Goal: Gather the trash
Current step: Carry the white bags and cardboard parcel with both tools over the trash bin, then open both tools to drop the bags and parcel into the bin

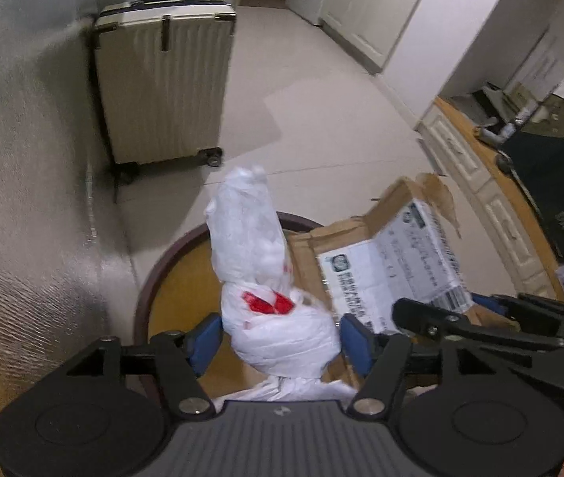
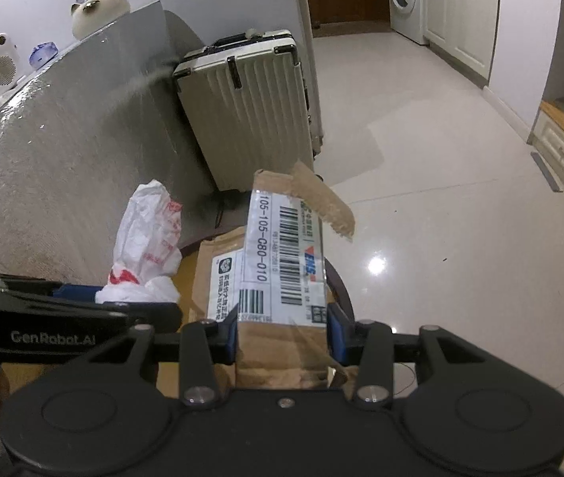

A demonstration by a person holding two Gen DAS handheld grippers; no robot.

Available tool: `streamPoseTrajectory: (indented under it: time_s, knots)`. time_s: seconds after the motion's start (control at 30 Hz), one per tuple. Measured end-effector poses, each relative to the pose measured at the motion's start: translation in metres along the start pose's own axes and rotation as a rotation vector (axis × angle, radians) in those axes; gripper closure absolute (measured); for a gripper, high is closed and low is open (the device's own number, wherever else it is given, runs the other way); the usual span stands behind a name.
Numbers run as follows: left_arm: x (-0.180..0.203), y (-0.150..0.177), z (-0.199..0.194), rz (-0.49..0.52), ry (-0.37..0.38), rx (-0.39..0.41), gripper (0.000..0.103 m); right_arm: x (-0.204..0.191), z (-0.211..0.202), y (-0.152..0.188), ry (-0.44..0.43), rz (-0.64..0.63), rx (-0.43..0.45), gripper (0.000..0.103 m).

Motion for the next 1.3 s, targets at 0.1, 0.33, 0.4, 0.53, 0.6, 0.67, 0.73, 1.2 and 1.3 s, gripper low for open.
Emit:
streamPoseTrajectory:
  time_s: [0.1, 0.33, 0.4, 0.53, 0.6, 0.67, 0.73, 1.2, 1.3]
  knots:
    - [-0.01, 0.0, 0.0, -0.027, -0.053, -0.022, 0.01, 0.004, 0.009, -0.003, -0.011, 0.017, -0.011, 0.059]
    - [-0.032, 0.007, -0.002, -0.058, -0.161, -0.096, 0.002, -0.002, 0.039, 0.003, -0.02, -0.003, -0.072, 0.054]
    - [-0.038, 0.008, -0.004, -0.063, -0.194, -0.104, 0.001, -0.002, 0.051, 0.009, -0.007, -0.017, -0.109, 0.044]
    - [-0.04, 0.01, -0.004, -0.075, -0.212, -0.131, 0.0, 0.002, 0.056, 0.019, 0.006, -0.01, -0.139, 0.034]
    - [-0.038, 0.011, -0.002, -0.071, -0.214, -0.142, 0.0, 0.005, 0.053, 0.021, 0.006, 0.001, -0.145, 0.034]
    - [-0.038, 0.012, -0.003, -0.073, -0.216, -0.154, 0.0, 0.007, 0.05, 0.018, 0.007, 0.002, -0.142, 0.033]
    - [-0.037, 0.015, -0.002, -0.08, -0.216, -0.16, 0.0, 0.008, 0.044, 0.018, 0.006, -0.002, -0.139, 0.032]
    - [-0.033, 0.03, -0.016, -0.072, -0.256, -0.163, 0.0, 0.014, 0.014, 0.017, 0.024, -0.061, -0.128, 0.02]
    - [-0.03, 0.035, -0.02, -0.076, -0.25, -0.162, 0.0, 0.016, 0.006, 0.017, 0.019, -0.058, -0.129, 0.019]
Point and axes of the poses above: each gripper's, at about its wrist camera, not at the fingertips, and z roughly the way its jaws point, x to its right, y to its underside, the point moved 7 cm from there along z, roughly the way its jaws point, and after that the axes turned 9 degrees about z, right-handed, at the moved point
